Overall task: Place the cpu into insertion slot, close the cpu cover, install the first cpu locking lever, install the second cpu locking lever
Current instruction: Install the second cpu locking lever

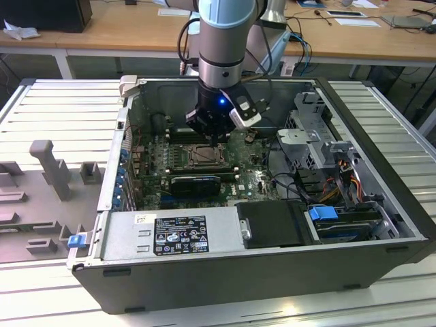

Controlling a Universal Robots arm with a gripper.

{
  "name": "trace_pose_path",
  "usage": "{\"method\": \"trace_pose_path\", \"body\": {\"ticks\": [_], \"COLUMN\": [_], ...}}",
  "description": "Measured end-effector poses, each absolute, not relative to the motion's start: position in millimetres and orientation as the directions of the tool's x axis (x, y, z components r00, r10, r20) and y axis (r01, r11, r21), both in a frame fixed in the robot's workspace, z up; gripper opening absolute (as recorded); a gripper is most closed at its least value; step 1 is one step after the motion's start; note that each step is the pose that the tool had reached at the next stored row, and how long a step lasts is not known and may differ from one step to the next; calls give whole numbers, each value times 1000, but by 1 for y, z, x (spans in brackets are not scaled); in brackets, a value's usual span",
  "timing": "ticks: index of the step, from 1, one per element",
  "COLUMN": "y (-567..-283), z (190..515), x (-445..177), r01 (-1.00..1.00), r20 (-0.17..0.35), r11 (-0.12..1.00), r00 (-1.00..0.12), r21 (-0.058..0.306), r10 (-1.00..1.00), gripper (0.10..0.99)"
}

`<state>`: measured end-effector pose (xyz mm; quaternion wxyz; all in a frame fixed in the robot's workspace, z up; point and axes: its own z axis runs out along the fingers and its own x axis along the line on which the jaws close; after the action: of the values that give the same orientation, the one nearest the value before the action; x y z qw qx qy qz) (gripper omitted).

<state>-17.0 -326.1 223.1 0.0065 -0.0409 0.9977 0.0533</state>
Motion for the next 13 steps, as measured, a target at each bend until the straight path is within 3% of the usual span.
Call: {"method": "trace_pose_path", "body": {"ticks": [13], "y": [-335], "z": [228], "x": [-18], "r01": [-82], "r20": [-17], "r11": [991], "r00": [-997], "r21": [106], "r10": [-81], "gripper": [106]}}
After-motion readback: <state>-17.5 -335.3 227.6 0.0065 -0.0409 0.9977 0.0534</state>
